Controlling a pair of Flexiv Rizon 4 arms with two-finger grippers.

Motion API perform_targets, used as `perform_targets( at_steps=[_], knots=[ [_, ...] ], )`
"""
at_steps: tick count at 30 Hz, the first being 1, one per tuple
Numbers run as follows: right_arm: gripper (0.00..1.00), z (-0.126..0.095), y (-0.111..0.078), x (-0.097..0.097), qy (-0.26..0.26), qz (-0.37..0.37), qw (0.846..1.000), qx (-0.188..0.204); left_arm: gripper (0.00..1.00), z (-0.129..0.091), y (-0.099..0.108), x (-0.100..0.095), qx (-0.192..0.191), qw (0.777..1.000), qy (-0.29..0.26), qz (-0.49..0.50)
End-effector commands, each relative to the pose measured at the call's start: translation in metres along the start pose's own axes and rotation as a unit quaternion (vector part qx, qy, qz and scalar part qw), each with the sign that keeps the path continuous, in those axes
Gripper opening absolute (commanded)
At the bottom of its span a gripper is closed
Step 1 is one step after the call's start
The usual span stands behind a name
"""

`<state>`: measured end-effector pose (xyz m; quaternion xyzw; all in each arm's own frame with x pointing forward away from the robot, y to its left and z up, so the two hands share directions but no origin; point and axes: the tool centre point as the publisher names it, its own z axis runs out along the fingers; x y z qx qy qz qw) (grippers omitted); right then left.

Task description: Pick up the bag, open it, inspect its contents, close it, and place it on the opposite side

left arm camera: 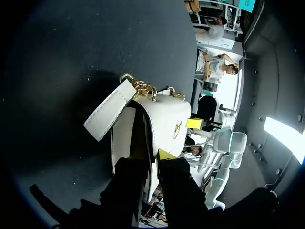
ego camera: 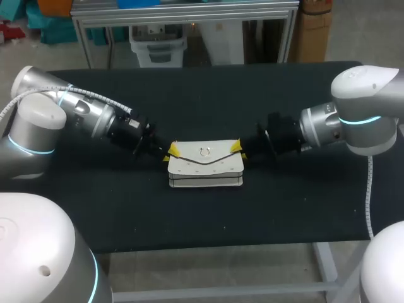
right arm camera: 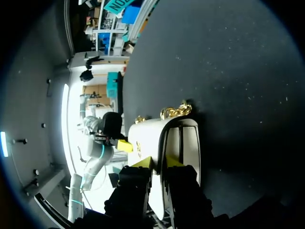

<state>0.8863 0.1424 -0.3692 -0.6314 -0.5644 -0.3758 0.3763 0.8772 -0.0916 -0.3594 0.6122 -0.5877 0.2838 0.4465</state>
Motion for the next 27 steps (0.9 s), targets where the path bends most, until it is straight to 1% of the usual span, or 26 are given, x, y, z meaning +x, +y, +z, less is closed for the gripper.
perform_targets(
  at_steps=[1,2,3,4,5,6,7,8,9,10,11,21,27],
  knots=[
    [0.0,0.009,0.001,0.002,0.002,0.001,1.0,0.003,0.0,0.009,-0.005,0.002,-0.003,1.0,0.005,0.0],
    [0.0,0.009,0.001,0.002,0.003,0.002,1.0,0.003,0.0,0.01,-0.005,0.002,-0.003,1.0,0.005,0.0],
    [0.08,0.009,0.0,0.001,0.003,0.002,1.0,0.003,0.0,0.01,-0.005,0.002,-0.003,1.0,0.005,0.0],
    [0.34,0.009,0.0,0.001,0.004,0.003,1.0,0.002,0.0,0.01,-0.005,0.002,-0.003,1.0,0.001,-0.001],
    [0.55,0.007,-0.001,0.0,0.004,0.004,1.0,0.001,0.0,0.009,-0.005,0.002,0.0,1.0,-0.003,-0.003],
    [0.79,0.006,-0.002,0.0,0.004,0.004,1.0,0.0,0.0,0.008,-0.005,0.001,0.0,1.0,-0.003,-0.003],
    [0.95,0.004,-0.002,0.0,0.004,0.004,1.0,-0.003,0.17,0.007,-0.004,0.001,0.004,1.0,-0.005,-0.004],
    [1.0,0.002,-0.003,-0.001,0.004,0.005,1.0,-0.005,0.44,0.006,-0.003,0.001,0.008,1.0,-0.007,-0.006],
    [1.0,0.0,-0.003,-0.001,0.004,0.005,1.0,-0.008,0.7,0.005,-0.002,0.0,0.009,1.0,-0.007,-0.006],
    [1.0,-0.002,-0.003,-0.001,0.004,0.005,1.0,-0.01,0.9,0.003,-0.001,0.0,0.011,1.0,-0.006,-0.007],
    [1.0,-0.003,-0.003,-0.001,0.005,0.006,1.0,-0.013,1.0,0.002,-0.001,0.0,0.014,1.0,-0.006,-0.009],
    [1.0,-0.01,0.004,0.003,0.006,0.02,0.999,-0.036,1.0,-0.008,-0.001,0.0,0.025,0.999,0.004,-0.033],
    [1.0,-0.01,0.01,0.003,0.011,0.039,0.998,-0.041,1.0,-0.011,-0.012,-0.001,0.004,0.998,0.015,-0.067]
  ],
)
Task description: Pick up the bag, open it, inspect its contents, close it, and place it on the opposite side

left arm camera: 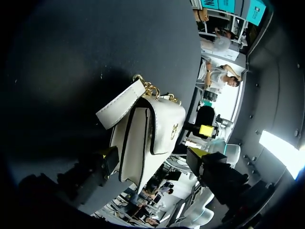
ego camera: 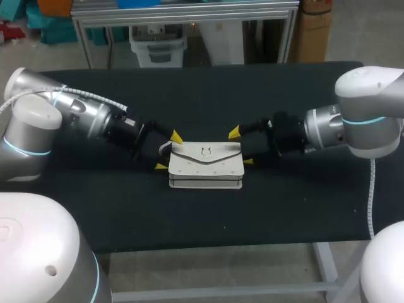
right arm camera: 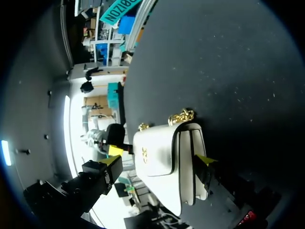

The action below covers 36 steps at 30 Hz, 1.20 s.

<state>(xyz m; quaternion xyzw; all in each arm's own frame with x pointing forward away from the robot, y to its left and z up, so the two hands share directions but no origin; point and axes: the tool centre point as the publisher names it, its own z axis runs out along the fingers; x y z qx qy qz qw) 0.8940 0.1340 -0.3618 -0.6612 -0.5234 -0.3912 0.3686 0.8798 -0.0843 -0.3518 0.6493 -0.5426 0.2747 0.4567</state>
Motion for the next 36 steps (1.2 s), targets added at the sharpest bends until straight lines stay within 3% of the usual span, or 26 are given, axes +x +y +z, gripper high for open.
perform_targets(
  at_steps=[1,13,16,17,19,20,21,24,25,31,32,34,36],
  knots=[
    [1.0,0.001,0.003,0.0,0.002,0.007,1.0,-0.001,1.0,0.0,-0.014,-0.003,-0.02,1.0,0.006,-0.016],
    [1.0,0.003,0.004,-0.004,-0.013,0.025,1.0,0.012,0.91,0.008,-0.028,0.0,-0.043,0.997,-0.024,-0.059],
    [0.92,0.006,0.004,-0.004,-0.022,0.024,0.999,0.02,0.85,0.011,-0.028,0.003,-0.047,0.996,-0.04,-0.057],
    [0.85,0.006,0.004,-0.003,-0.024,0.023,0.999,0.021,0.77,0.012,-0.027,0.004,-0.046,0.996,-0.045,-0.058],
    [0.6,0.007,0.004,-0.002,-0.025,0.021,0.999,0.021,0.37,0.013,-0.026,0.004,-0.044,0.996,-0.047,-0.054],
    [0.48,0.007,0.004,-0.001,-0.025,0.019,0.999,0.021,0.02,0.012,-0.025,0.004,-0.042,0.997,-0.047,-0.052],
    [0.45,0.007,0.004,-0.001,-0.025,0.017,0.999,0.021,0.0,0.012,-0.024,0.004,-0.037,0.997,-0.047,-0.049],
    [0.24,0.007,0.004,0.0,-0.026,0.013,0.999,0.022,0.0,0.01,-0.019,0.003,-0.021,0.998,-0.048,-0.039],
    [0.0,0.007,0.004,0.0,-0.026,0.01,0.999,0.022,0.0,0.01,-0.017,0.003,-0.015,0.998,-0.046,-0.029],
    [0.0,0.007,0.003,0.001,-0.029,0.007,0.999,0.021,0.0,0.013,-0.011,0.003,0.011,0.997,-0.075,-0.015],
    [0.04,0.006,0.003,0.0,-0.029,0.007,0.999,0.021,0.02,0.013,-0.01,0.003,0.013,0.997,-0.076,-0.013],
    [0.33,0.005,0.002,0.0,-0.032,0.006,0.999,0.016,0.94,0.01,-0.006,0.004,0.027,0.996,-0.081,-0.004],
    [0.51,0.003,0.001,0.0,-0.034,0.005,0.999,0.013,1.0,0.007,-0.002,0.004,0.032,0.996,-0.082,0.002]
  ],
)
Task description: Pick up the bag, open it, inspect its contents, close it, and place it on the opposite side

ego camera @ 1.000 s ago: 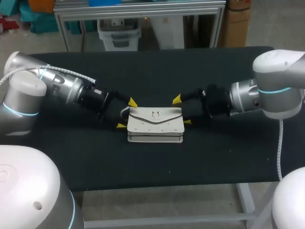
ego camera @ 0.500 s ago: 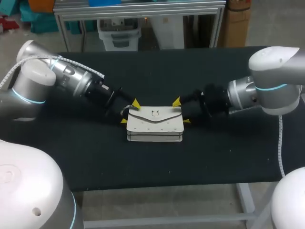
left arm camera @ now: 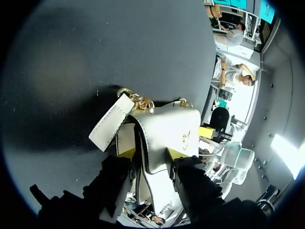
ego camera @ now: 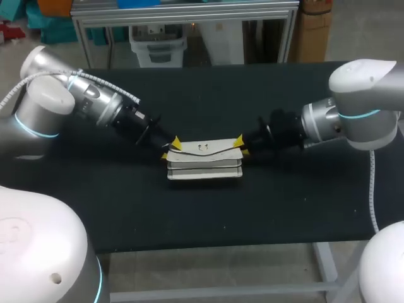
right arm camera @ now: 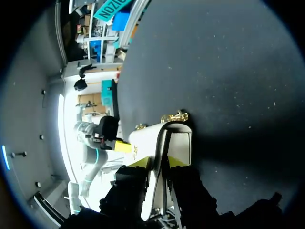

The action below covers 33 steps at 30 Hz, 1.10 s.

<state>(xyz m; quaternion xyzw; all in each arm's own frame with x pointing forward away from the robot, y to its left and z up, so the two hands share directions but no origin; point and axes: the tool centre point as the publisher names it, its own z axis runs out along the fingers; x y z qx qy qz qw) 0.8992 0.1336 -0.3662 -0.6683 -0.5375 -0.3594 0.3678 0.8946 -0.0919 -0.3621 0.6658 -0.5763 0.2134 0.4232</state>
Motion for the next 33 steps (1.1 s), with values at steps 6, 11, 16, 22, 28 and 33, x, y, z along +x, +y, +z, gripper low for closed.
perform_targets(
  at_steps=[6,11,16,22,28,33],
  knots=[
    [1.0,-0.002,-0.005,0.003,-0.01,-0.005,1.0,-0.012,1.0,-0.009,0.024,0.001,0.067,0.998,-0.019,0.011],
    [1.0,-0.002,-0.008,0.002,-0.021,-0.01,1.0,-0.01,1.0,-0.016,0.028,-0.003,0.081,0.996,-0.04,0.018],
    [1.0,-0.007,-0.012,0.0,-0.031,-0.015,0.999,-0.008,1.0,-0.022,0.032,-0.003,0.094,0.994,-0.049,0.021],
    [1.0,-0.019,-0.016,0.008,-0.036,-0.032,0.999,-0.016,1.0,-0.033,0.035,-0.002,0.114,0.992,-0.055,0.022],
    [1.0,-0.023,-0.023,0.01,-0.043,-0.043,0.998,-0.012,1.0,-0.045,0.035,-0.005,0.13,0.989,-0.063,0.013],
    [0.83,-0.014,-0.031,0.004,-0.056,-0.047,0.997,0.006,1.0,-0.055,0.034,-0.007,0.139,0.988,-0.071,0.009]
  ],
)
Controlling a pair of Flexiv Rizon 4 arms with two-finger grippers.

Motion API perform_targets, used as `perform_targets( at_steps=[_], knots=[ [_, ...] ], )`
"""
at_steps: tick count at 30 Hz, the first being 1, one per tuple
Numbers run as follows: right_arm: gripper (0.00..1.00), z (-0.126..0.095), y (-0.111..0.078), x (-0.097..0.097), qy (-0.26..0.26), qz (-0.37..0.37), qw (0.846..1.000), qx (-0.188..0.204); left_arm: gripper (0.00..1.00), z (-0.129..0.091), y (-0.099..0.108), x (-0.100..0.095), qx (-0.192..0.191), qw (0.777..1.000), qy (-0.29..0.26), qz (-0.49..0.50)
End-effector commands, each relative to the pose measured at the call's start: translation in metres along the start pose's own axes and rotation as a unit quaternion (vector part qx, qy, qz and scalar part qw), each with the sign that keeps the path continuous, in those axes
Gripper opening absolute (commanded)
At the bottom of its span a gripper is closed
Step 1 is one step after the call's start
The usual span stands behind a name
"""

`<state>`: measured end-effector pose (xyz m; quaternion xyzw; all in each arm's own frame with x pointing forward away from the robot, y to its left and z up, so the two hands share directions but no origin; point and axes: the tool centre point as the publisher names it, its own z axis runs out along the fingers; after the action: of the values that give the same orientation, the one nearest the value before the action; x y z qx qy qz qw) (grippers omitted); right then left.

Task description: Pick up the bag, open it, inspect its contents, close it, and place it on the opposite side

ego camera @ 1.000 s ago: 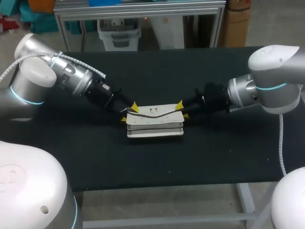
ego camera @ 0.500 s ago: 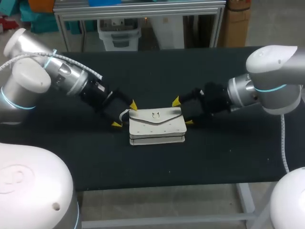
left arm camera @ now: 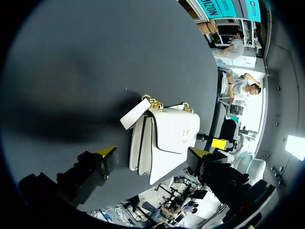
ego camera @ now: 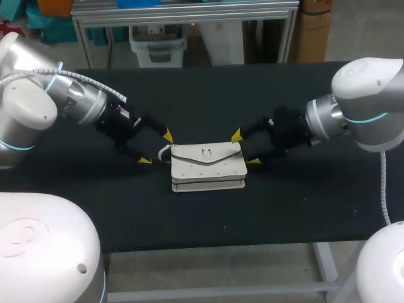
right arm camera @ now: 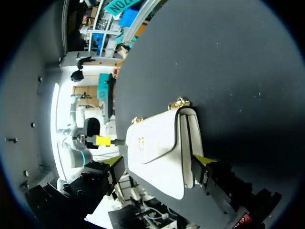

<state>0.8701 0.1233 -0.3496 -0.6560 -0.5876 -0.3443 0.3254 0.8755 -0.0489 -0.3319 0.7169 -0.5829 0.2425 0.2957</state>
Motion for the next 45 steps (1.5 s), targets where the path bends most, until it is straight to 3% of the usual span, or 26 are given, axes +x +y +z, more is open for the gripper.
perform_targets(
  at_steps=[1,4,6,18,19,21,28,45],
  knots=[
    [0.78,0.007,-0.004,-0.001,-0.011,0.003,1.0,0.007,1.0,-0.01,0.001,-0.002,0.018,1.0,-0.005,-0.008],
    [0.58,0.01,-0.007,-0.006,-0.013,0.007,1.0,0.011,1.0,-0.013,0.0,-0.003,0.021,1.0,-0.01,-0.011],
    [0.5,0.012,-0.007,-0.008,-0.012,0.009,1.0,0.012,1.0,-0.015,-0.001,-0.003,0.021,1.0,-0.011,-0.011],
    [0.41,0.021,-0.006,-0.018,-0.009,0.023,0.999,0.022,1.0,-0.016,-0.006,-0.006,0.015,1.0,-0.011,-0.014],
    [0.31,0.022,-0.005,-0.018,-0.009,0.023,0.999,0.022,1.0,-0.016,-0.007,-0.006,0.014,1.0,-0.01,-0.011],
    [0.0,0.024,-0.002,-0.018,-0.009,0.021,0.999,0.024,1.0,-0.017,-0.008,-0.005,0.011,1.0,-0.012,0.005],
    [0.0,0.016,0.011,-0.025,-0.016,0.002,1.0,0.01,1.0,-0.02,-0.011,-0.006,0.008,0.998,-0.038,0.053],
    [0.0,-0.053,0.043,-0.058,-0.076,-0.027,0.995,-0.054,1.0,-0.044,-0.029,-0.013,0.043,0.979,-0.114,0.162]
  ],
)
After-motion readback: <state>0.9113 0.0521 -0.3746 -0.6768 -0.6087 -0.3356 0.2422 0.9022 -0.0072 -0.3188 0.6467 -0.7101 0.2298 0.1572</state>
